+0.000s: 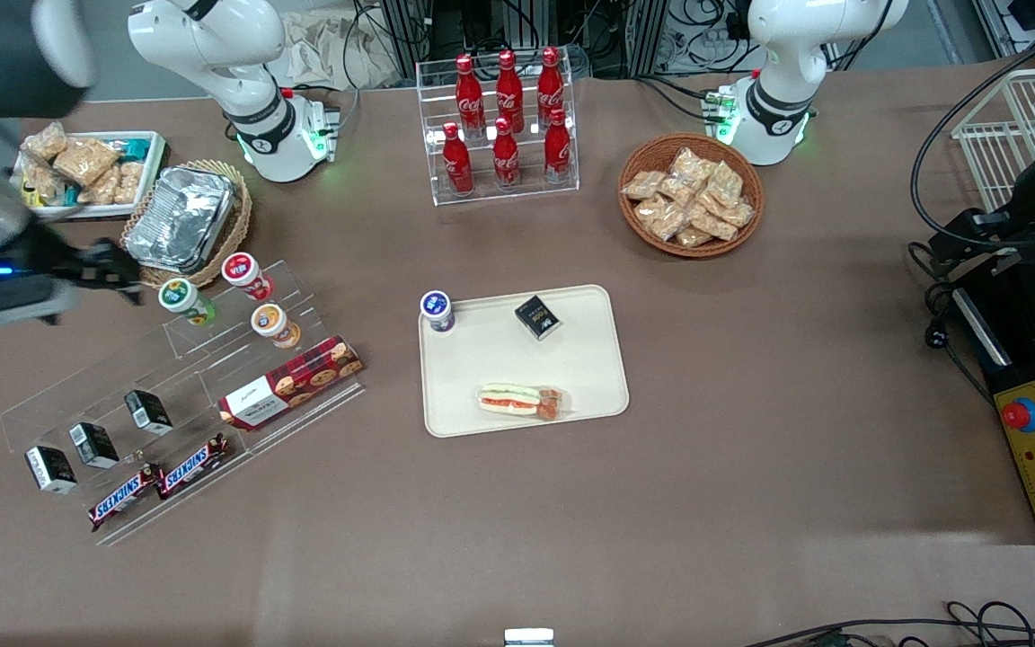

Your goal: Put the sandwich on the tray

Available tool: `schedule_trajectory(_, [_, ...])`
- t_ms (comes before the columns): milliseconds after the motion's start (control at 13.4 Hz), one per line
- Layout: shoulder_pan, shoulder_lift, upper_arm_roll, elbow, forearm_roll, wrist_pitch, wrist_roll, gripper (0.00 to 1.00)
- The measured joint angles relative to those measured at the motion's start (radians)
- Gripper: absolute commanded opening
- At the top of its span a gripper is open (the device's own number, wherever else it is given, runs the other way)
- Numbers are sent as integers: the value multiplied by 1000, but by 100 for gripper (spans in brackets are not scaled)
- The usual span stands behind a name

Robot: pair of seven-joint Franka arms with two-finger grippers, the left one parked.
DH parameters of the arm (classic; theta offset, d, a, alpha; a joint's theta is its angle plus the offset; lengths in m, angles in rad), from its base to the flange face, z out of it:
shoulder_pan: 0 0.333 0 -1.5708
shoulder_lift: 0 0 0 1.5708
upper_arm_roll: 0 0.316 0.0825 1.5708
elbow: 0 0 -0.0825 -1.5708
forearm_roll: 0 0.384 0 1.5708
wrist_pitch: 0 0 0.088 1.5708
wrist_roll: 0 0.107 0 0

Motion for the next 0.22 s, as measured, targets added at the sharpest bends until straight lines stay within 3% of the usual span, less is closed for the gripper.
schedule_trajectory(223, [-1,-1,-24,2,1,0,2,100])
